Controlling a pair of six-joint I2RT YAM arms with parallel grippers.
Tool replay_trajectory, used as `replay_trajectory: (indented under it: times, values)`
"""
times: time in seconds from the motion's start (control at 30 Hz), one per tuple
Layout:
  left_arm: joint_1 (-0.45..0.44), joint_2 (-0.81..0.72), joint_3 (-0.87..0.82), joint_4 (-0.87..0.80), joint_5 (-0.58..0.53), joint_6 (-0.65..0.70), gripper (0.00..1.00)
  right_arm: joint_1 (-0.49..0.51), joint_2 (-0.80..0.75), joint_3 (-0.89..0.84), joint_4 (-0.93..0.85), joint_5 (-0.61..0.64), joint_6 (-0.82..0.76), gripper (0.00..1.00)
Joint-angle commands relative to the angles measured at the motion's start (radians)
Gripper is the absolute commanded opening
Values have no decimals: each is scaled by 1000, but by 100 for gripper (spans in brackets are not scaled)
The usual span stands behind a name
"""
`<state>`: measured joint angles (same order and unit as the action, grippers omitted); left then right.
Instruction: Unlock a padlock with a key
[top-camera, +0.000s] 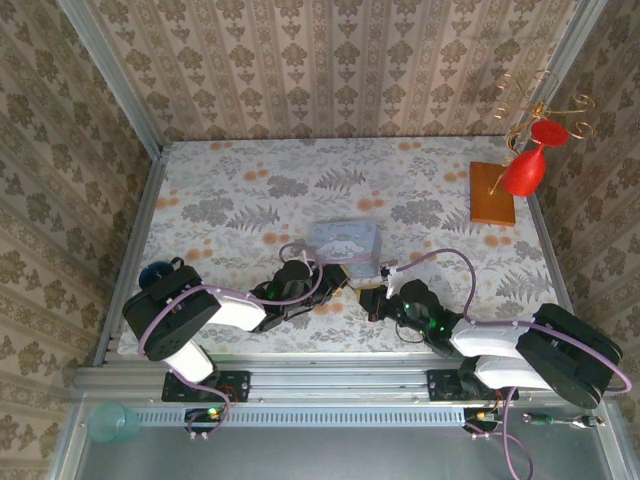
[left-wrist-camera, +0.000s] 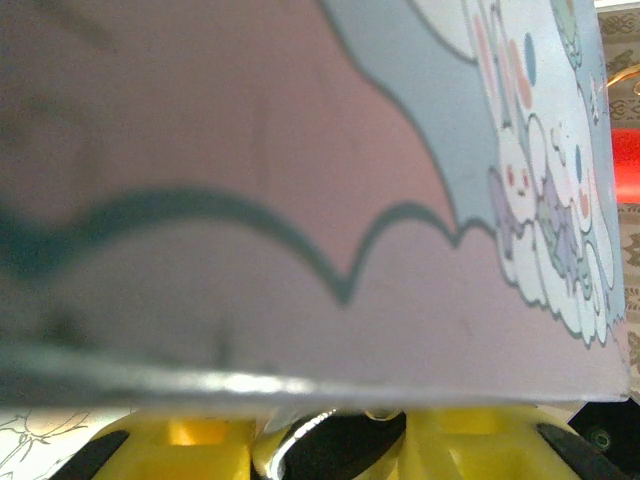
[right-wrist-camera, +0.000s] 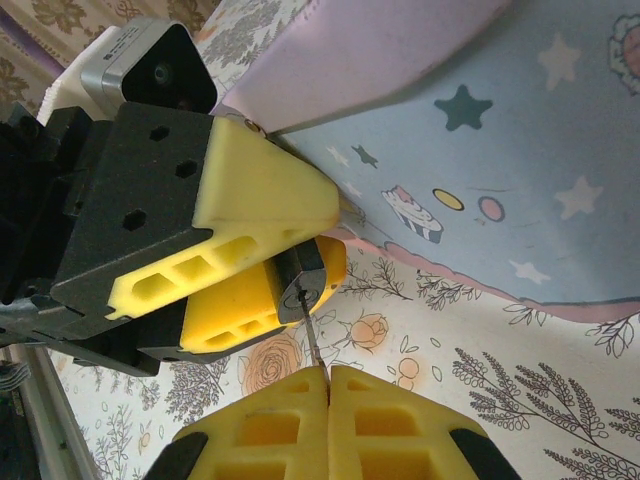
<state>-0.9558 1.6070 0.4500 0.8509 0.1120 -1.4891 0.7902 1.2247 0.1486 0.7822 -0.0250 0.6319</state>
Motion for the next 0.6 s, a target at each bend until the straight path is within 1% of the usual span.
replay_trajectory:
  times: [0.0, 0.37, 0.57]
  values:
    - [-7, -27, 31, 30, 33, -6, 8, 5, -7, -4, 30, 38, 0, 0]
    - [-7, -23, 38, 34, 38, -2, 12, 8, -1, -5, 49, 26, 3, 0]
    - [-7, -21, 35, 39, 35, -5, 12, 16, -7, -11, 60, 33, -4, 0]
